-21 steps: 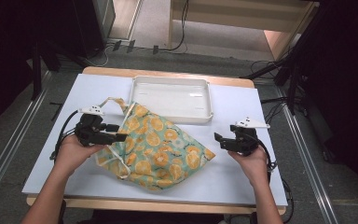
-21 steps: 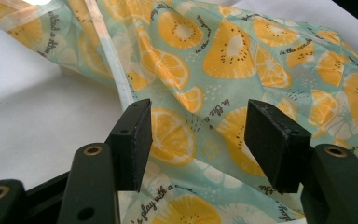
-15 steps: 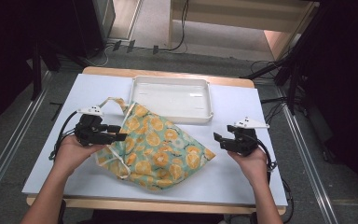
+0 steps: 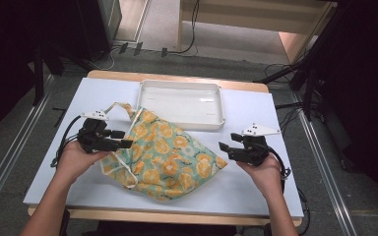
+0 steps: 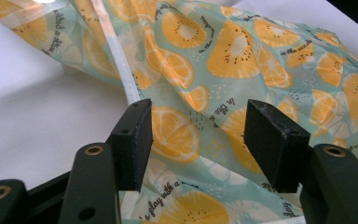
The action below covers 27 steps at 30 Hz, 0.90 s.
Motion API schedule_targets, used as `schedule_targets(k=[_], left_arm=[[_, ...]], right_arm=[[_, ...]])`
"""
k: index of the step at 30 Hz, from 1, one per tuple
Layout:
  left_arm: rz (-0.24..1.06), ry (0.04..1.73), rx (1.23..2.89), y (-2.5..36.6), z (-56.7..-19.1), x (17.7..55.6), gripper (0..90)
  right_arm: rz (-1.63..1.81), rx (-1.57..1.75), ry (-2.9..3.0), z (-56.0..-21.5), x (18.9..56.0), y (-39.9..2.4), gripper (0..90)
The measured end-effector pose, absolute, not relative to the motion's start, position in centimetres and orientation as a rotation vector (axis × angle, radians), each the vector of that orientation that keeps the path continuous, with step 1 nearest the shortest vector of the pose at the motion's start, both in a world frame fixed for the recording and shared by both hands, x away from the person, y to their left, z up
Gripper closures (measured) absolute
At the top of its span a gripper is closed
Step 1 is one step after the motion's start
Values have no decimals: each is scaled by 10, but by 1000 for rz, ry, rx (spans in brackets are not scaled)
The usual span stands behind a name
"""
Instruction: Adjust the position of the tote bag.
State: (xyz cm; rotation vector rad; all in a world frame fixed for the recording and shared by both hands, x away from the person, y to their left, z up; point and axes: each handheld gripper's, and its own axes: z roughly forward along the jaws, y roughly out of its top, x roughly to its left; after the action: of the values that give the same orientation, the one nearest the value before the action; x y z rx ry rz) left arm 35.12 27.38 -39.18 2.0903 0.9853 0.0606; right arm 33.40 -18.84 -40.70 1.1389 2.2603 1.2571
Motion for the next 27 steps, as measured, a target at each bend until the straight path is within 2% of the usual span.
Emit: schedule_targets(k=[6,15,19,27], left_arm=[[70,985,2105,273,-392,350,393],[96,980,2093,277,-391,347,379],[71,998,2083,281,-392,350,326],[55,1010,2091,284,-395,355,300]], right_arm=[[1298,1161,2302,-404,336,-192,493],[1293,1150,2308,-403,338,-192,477],[1296,1152,2315,-404,339,-192,472],[1293,1129,2347,-408,342,-188,446]])
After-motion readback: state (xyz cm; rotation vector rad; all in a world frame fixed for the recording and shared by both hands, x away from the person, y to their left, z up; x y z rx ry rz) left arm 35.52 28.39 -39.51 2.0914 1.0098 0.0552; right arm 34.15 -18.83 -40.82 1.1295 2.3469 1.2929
